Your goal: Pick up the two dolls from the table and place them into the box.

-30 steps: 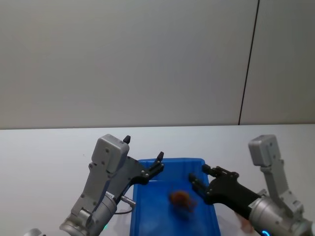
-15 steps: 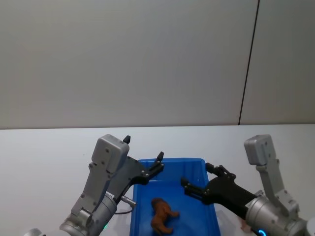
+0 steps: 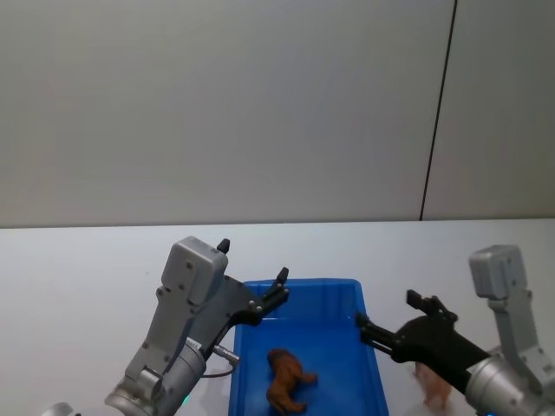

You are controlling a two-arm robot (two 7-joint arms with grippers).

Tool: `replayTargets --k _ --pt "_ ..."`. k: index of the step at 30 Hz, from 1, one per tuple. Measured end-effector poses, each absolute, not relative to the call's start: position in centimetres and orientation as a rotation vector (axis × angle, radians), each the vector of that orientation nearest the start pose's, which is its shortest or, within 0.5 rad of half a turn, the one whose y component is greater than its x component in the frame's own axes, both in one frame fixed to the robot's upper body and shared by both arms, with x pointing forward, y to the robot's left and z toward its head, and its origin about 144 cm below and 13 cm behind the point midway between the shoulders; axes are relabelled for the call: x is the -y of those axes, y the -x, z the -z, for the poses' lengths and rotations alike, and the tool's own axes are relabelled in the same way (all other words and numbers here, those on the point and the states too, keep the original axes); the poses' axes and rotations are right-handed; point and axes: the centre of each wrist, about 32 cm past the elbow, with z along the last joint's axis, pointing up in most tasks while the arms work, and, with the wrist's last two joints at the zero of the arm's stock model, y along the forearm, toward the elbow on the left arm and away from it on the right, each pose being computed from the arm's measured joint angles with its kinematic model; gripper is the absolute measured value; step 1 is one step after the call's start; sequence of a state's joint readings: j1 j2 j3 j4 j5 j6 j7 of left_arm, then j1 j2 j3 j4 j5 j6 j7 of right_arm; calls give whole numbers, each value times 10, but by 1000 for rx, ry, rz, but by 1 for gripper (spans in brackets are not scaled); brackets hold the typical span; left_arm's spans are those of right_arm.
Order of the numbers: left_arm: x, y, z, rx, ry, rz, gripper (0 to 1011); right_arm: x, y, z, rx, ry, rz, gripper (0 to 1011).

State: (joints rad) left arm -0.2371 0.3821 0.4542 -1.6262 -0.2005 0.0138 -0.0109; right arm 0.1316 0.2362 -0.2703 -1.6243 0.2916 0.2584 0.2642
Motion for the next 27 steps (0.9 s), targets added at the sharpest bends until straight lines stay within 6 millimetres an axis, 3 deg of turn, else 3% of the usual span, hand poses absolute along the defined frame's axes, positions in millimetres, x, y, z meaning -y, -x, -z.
replayTargets --k 13,27 --pt "-198 -492 -1204 268 -61 -1124 1001 223 -464 -1180 -160 143 1156 1001" --pt "-198 -492 -1204 268 -61 -1124 1001 227 -462 -1163 -217 203 1193 1001"
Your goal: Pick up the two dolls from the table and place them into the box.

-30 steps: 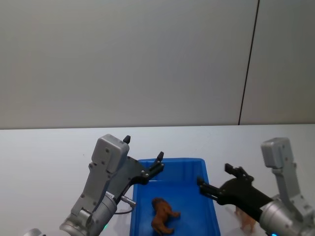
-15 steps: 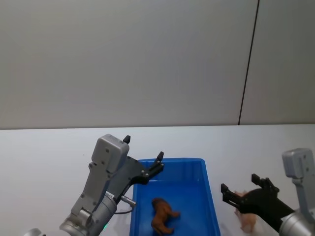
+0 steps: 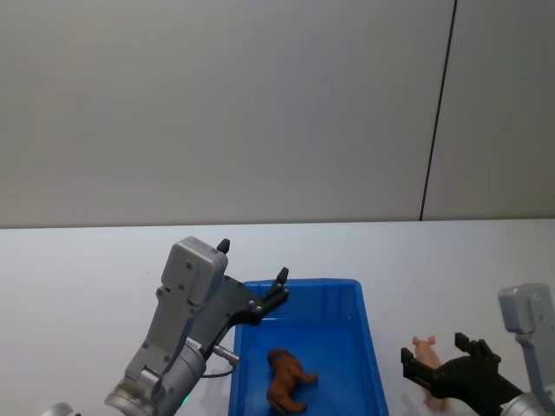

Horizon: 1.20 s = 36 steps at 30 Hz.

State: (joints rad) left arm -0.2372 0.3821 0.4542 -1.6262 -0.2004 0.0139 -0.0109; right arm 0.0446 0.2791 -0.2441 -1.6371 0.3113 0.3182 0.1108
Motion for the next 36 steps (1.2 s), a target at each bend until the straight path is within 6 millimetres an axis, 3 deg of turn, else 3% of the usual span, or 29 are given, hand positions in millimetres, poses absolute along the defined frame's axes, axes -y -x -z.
replayTargets --k 10,23,29,36 --pt "-198 -492 -1204 268 -61 -1124 1001 225 -466 -1151 -252 243 1190 1002" --pt "-198 -492 -1204 268 -61 -1124 1001 221 -471 -1140 -290 284 1179 674" --pt "-198 -492 -1204 268 -61 -1124 1001 220 -471 -1139 -294 294 1185 441" --pt "-198 -492 -1204 268 -61 -1124 1001 218 -468 -1142 -267 288 1199 375"
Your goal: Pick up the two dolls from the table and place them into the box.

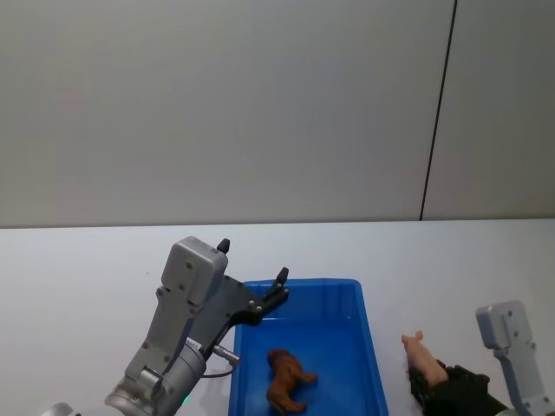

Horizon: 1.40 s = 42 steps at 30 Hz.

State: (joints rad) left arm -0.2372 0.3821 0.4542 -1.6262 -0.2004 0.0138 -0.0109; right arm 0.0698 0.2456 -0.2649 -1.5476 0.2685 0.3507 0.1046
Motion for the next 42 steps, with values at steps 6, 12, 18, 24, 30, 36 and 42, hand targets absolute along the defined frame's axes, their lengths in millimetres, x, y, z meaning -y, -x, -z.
replayTargets --k 6,12,18,24,30,36,42 --pt "-198 -492 -1204 268 -61 -1124 1001 218 -467 -1148 -224 262 1204 375" --pt "-198 -492 -1204 268 -61 -1124 1001 218 -469 -1158 -164 215 1190 375" --pt "-198 -492 -1204 268 -61 -1124 1001 215 -475 -1170 -107 159 1141 374" --pt "-198 -492 -1204 268 -61 -1124 1001 208 -485 -1179 -68 112 1072 375" --pt "-198 -492 -1204 268 -61 -1124 1001 197 -498 -1184 -49 81 994 375" --pt "-198 -492 -1204 268 -61 -1124 1001 183 -515 -1185 -44 68 926 469" --pt "-198 -492 -1204 268 -61 -1124 1001 174 -528 -1185 -47 73 900 632"
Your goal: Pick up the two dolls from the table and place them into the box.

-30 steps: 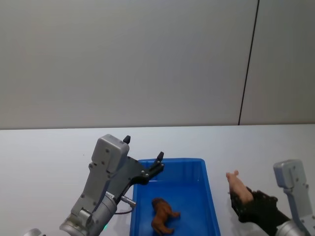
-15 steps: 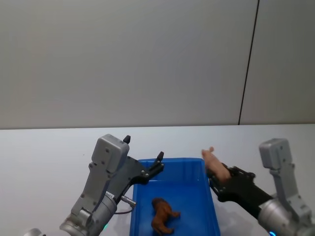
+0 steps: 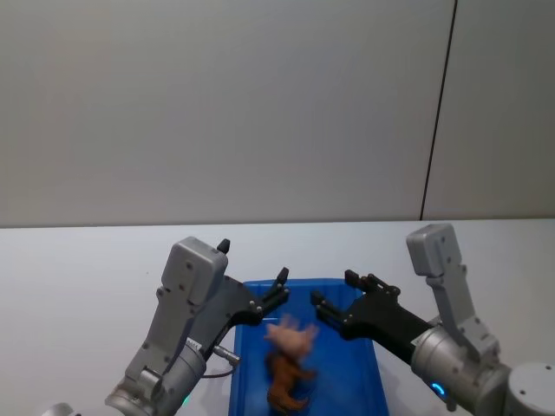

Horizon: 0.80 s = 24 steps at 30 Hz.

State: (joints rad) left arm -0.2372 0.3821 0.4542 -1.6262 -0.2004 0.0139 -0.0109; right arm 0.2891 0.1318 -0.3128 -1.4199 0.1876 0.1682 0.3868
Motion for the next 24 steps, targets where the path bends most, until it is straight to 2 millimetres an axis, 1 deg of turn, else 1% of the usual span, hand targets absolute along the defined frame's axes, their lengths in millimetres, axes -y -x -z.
replayTargets --k 1,2,3,4,5,8,9,10,11,12,13,19,24 --pt "-198 -492 -1204 268 -61 -1124 1001 173 -529 -1185 -47 74 899 695" --pt "-198 -492 -1204 268 -61 -1124 1001 172 -530 -1185 -47 76 899 709" --pt "-198 -492 -1204 268 -61 -1124 1001 172 -531 -1185 -48 77 900 754" --pt "-198 -492 -1204 268 -61 -1124 1001 172 -532 -1185 -48 78 901 754" --pt "-198 -492 -1204 268 -61 -1124 1001 171 -533 -1185 -49 82 907 810" --pt "-198 -492 -1204 268 -61 -1124 1001 170 -534 -1185 -50 92 925 880" --pt "-198 -492 -1204 268 -61 -1124 1001 171 -534 -1185 -50 97 937 934" --pt "-198 -492 -1204 268 -61 -1124 1001 171 -535 -1185 -50 100 946 934" --pt "-198 -492 -1204 268 -61 -1124 1001 171 -534 -1185 -50 102 951 976" --pt "-198 -492 -1204 268 -61 -1124 1001 172 -534 -1185 -50 107 966 976" --pt "-198 -492 -1204 268 -61 -1124 1001 173 -533 -1185 -50 109 974 1001" --pt "-198 -492 -1204 268 -61 -1124 1001 179 -526 -1184 -48 121 1038 1001" --pt "-198 -492 -1204 268 -61 -1124 1001 189 -514 -1184 -49 125 1102 1001"
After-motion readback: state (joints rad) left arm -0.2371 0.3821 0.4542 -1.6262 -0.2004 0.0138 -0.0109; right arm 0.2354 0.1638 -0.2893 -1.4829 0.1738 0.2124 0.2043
